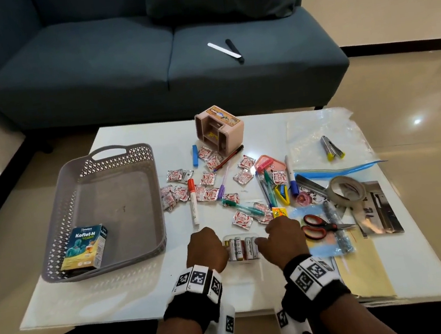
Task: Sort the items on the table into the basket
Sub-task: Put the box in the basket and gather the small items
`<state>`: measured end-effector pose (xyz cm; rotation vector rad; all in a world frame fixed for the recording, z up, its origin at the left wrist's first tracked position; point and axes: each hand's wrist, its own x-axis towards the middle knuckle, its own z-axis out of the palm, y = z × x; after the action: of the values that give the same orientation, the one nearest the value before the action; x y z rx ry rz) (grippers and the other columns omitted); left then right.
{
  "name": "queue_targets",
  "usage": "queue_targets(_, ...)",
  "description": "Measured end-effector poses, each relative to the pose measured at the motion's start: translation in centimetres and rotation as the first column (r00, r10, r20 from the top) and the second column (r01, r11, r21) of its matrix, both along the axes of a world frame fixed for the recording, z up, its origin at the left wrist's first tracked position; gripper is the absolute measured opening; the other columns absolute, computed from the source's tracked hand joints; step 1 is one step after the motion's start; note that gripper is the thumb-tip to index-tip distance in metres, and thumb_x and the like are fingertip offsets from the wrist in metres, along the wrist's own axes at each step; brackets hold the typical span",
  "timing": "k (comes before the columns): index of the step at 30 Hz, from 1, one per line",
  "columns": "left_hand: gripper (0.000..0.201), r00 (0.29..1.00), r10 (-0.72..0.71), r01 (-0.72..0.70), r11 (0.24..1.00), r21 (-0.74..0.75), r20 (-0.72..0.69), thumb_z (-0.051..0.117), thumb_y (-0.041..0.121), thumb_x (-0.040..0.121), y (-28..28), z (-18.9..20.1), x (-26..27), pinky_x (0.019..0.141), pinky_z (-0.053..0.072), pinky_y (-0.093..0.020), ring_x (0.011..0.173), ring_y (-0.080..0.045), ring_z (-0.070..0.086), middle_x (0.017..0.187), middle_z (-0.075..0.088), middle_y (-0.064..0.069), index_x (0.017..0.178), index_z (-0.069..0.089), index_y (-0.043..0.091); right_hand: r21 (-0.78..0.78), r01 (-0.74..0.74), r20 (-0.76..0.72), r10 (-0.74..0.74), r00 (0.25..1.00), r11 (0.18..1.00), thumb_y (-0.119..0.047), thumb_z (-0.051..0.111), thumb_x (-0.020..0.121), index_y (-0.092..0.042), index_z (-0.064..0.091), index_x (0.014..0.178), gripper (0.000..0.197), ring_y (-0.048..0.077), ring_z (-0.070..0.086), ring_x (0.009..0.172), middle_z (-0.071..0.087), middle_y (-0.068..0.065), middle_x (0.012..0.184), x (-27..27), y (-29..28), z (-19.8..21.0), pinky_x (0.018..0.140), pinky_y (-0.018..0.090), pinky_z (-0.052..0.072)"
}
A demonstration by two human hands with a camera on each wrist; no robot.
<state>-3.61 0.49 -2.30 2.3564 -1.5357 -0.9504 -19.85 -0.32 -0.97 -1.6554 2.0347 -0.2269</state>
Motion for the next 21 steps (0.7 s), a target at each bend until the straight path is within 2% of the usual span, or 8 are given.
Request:
queue_targets(2,0.014,1.000,0.022,-0.021,0.999,0.035,-0.021,0.073,0.020,0.070,-0.1,-0.3,-0.1,0.063,0.060,-0.030,0.071,-0.027,0.071,0.080,0.072,-0.014,0.078,0.071,0.009,0.084,-0.025,0.028,0.023,0.999,0.996,-0.034,0.071,0.074,-0.007,0.073,0.080,0.027,0.023,0.067,0.087,0.070,0.008,0.085,-0.3,-0.2,-0.2,0.067,0.021,0.045)
queue_targets(4,0.013,0.999,0.031,-0.029,0.999,0.044,-0.040,0.074,0.016,0.068,-0.4,-0.1,-0.3,0.059,0.057,-0.026,0.071,-0.027,0.071,0.078,0.071,-0.014,0.075,0.070,0.007,0.106,-0.058,0.042,0.054,0.998,0.993,-0.027,0.067,0.072,-0.006,0.074,0.070,0.022,0.024,0.069,0.080,0.071,0.008,0.075,-0.2,-0.3,-0.3,0.071,0.025,0.053)
queue_targets(6,0.015,0.998,0.026,-0.024,0.999,0.039,-0.050,0.075,0.016,0.067,-0.8,0.1,-0.2,0.056,0.051,-0.022,0.073,-0.024,0.071,0.080,0.072,-0.013,0.078,0.072,0.007,0.079,-0.070,0.040,0.067,0.997,0.994,-0.023,0.065,0.072,-0.006,0.075,0.070,0.020,0.027,0.068,0.080,0.072,0.010,0.073,-0.3,-0.5,0.0,0.076,0.030,0.054)
queue_targets(10,0.019,0.995,0.040,-0.037,0.999,0.040,-0.087,0.076,0.018,0.062,-1.5,-0.1,0.1,0.053,0.050,-0.022,0.071,-0.022,0.071,0.079,0.072,-0.011,0.075,0.071,0.005,0.064,-0.045,0.089,0.039,0.995,0.997,-0.021,0.067,0.073,-0.006,0.076,0.069,0.018,0.025,0.068,0.077,0.072,0.010,0.069,-0.5,-0.5,0.2,0.075,0.033,0.053)
queue_targets(14,0.020,0.988,0.058,-0.053,0.998,0.034,-0.145,0.079,0.021,0.061,-1.3,-0.6,0.4,0.059,0.060,-0.029,0.063,-0.020,0.072,0.066,0.072,-0.007,0.072,0.072,0.005,0.126,0.046,0.145,-0.064,0.987,0.991,-0.028,0.067,0.070,-0.012,0.074,0.075,0.018,0.021,0.067,0.076,0.071,0.005,0.077,-0.4,-0.9,0.0,0.068,0.025,0.054)
queue_targets(17,0.014,0.984,0.061,-0.060,0.998,0.012,-0.165,0.080,0.017,0.062,-1.3,-1.0,0.7,0.058,0.061,-0.036,0.057,-0.023,0.071,0.058,0.070,-0.008,0.067,0.074,0.006,0.112,0.033,0.129,-0.047,0.991,0.993,-0.028,0.066,0.071,-0.010,0.074,0.077,0.020,0.024,0.068,0.079,0.071,0.007,0.079,-0.6,-1.5,-0.6,0.074,0.030,0.056)
queue_targets(19,0.018,0.984,0.077,-0.079,0.997,-0.005,-0.162,0.084,0.020,0.060,-0.9,-0.5,0.5,0.062,0.062,-0.036,0.061,-0.023,0.072,0.064,0.072,-0.009,0.069,0.075,0.008,0.076,-0.036,0.082,0.030,0.996,0.996,-0.024,0.068,0.074,-0.007,0.076,0.073,0.018,0.028,0.068,0.082,0.072,0.010,0.077,-0.2,-1.0,-0.3,0.079,0.033,0.055)
queue_targets(21,0.026,0.992,0.078,-0.086,0.993,-0.076,-0.102,0.090,0.027,0.060,-0.6,0.4,0.3,0.072,0.059,-0.030,0.075,-0.021,0.071,0.077,0.073,-0.006,0.077,0.076,0.013,0.039,-0.006,0.089,0.002,0.996,0.999,-0.023,0.075,0.070,-0.007,0.074,0.067,0.016,0.027,0.067,0.077,0.071,0.009,0.072,0.0,-0.6,0.3,0.074,0.031,0.055)
